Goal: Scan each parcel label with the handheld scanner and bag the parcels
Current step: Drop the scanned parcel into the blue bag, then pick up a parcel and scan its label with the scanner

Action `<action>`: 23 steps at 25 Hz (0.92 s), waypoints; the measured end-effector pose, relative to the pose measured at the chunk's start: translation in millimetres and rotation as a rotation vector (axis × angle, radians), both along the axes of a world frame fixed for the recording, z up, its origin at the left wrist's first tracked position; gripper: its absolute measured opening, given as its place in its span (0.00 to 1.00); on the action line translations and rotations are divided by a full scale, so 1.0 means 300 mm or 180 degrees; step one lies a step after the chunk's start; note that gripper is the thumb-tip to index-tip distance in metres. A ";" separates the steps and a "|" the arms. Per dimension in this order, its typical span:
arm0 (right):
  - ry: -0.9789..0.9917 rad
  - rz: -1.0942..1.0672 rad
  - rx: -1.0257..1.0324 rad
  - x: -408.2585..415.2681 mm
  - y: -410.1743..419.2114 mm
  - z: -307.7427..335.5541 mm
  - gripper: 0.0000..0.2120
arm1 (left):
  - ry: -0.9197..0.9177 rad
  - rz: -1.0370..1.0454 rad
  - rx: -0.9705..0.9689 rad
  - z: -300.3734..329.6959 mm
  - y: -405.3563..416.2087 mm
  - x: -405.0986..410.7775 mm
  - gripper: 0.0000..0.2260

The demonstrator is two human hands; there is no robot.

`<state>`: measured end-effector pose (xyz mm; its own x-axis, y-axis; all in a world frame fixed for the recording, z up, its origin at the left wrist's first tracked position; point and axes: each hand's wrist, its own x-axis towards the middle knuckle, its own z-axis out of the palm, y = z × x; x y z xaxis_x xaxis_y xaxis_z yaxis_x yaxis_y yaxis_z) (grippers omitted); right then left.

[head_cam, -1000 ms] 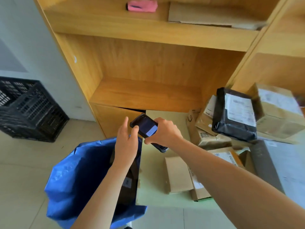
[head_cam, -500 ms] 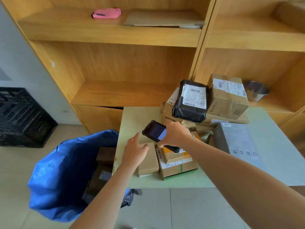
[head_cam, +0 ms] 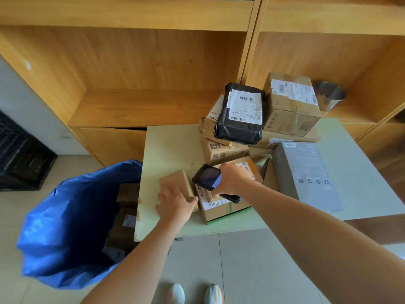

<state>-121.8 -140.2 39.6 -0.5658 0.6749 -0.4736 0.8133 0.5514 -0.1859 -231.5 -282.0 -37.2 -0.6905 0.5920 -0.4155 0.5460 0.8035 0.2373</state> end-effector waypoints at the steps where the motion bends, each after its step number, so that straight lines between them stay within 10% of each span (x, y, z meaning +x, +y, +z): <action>1: 0.0013 -0.0032 -0.0012 -0.002 0.004 -0.004 0.30 | -0.0079 0.0022 0.0137 -0.019 -0.017 -0.020 0.42; 9: -0.0032 -0.0086 -0.0045 -0.077 -0.009 0.019 0.29 | -0.1514 0.1185 0.1515 -0.012 -0.150 -0.185 0.26; 12: -0.0081 -0.0012 -0.0044 -0.113 -0.023 0.025 0.28 | -0.0904 0.1003 0.1913 -0.031 -0.145 -0.201 0.27; 18: -0.0252 0.0277 0.0139 -0.155 -0.050 0.024 0.27 | 0.0086 -0.0017 0.0942 -0.065 -0.098 -0.179 0.43; 23: -0.0342 0.0539 0.0274 -0.168 -0.048 0.035 0.27 | -0.1300 0.0725 0.1269 -0.105 -0.092 -0.249 0.29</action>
<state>-172.3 -154.6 50.0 -0.6239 0.6151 -0.4821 0.7204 0.6918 -0.0496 -306.2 -309.6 -68.8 -0.6496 0.6125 -0.4503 0.1725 0.6956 0.6974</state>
